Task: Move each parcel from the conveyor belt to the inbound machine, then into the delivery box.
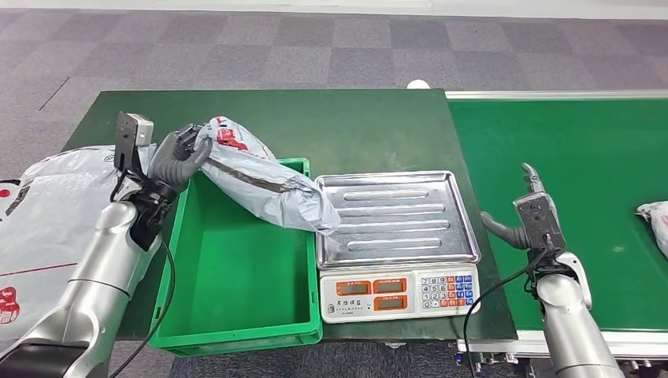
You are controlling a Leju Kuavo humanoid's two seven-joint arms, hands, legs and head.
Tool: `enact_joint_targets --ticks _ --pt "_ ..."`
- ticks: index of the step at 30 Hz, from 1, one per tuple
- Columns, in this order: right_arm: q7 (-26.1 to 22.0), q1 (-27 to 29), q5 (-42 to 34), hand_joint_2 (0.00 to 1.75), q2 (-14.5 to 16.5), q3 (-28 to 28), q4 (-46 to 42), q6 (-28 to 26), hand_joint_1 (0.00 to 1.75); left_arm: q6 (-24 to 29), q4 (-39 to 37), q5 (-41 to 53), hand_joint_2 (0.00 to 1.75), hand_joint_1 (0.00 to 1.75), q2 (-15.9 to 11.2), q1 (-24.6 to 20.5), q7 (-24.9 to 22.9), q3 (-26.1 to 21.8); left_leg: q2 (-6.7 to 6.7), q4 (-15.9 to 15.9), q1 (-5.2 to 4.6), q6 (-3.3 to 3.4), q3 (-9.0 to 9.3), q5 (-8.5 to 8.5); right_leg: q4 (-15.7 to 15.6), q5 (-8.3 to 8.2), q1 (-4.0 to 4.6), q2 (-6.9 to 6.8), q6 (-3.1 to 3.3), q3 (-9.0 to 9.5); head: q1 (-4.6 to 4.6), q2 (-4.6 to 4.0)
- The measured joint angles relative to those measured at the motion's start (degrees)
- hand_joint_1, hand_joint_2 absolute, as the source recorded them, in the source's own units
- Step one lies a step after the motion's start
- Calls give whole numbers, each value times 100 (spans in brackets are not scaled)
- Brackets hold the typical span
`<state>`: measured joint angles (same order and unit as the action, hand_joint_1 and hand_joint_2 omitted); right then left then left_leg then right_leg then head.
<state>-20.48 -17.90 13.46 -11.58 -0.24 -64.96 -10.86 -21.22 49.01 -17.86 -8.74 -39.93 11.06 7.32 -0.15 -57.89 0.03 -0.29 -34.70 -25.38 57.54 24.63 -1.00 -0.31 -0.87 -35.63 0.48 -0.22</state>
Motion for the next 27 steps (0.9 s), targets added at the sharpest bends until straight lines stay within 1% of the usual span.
enact_joint_targets --ticks 3,8,9,12,13,18,21,27 --pt "3 -2 -35 175 -49 0 0 28 0 -171 65 -170 175 175 -225 24 -149 -121 6 0 0 -1 0 -2 0 0 0 11 0 -3 0 0" --pt "-18 -51 -119 175 -85 2 14 39 0 -300 116 -8 175 175 -676 15 -253 -210 8 2 3 -2 1 -2 0 1 2 11 2 -5 0 0" --pt "-29 -77 -133 175 -89 2 25 38 0 -360 113 67 175 145 -770 7 -255 -215 9 2 3 -2 1 -2 0 1 3 12 2 -6 0 0" --pt "-56 -167 -159 175 -94 3 69 28 0 -437 85 280 175 14 -951 -8 -219 -216 8 2 4 -3 1 -1 0 1 3 7 2 -5 0 0" --pt "-62 -186 -172 175 -94 4 79 16 0 -418 74 382 175 0 -982 -3 -188 -215 6 2 4 -3 1 -1 0 1 3 5 2 -4 0 0" --pt "-55 -95 -215 175 -94 8 55 -59 0 -240 114 816 175 0 -1029 187 -5 -214 5 2 2 -2 0 -2 -1 2 1 4 2 -2 0 0" --pt "-10 9 -214 175 -94 11 -21 -82 0 -196 158 1020 175 0 -1029 280 -31 -214 4 1 2 -1 0 -3 -2 2 1 3 2 -3 0 0" --pt "66 169 -207 175 -96 11 -210 -98 0 -82 160 1392 175 0 -1027 299 -70 -184 6 2 2 -1 1 -3 -3 3 2 5 2 -4 0 0"
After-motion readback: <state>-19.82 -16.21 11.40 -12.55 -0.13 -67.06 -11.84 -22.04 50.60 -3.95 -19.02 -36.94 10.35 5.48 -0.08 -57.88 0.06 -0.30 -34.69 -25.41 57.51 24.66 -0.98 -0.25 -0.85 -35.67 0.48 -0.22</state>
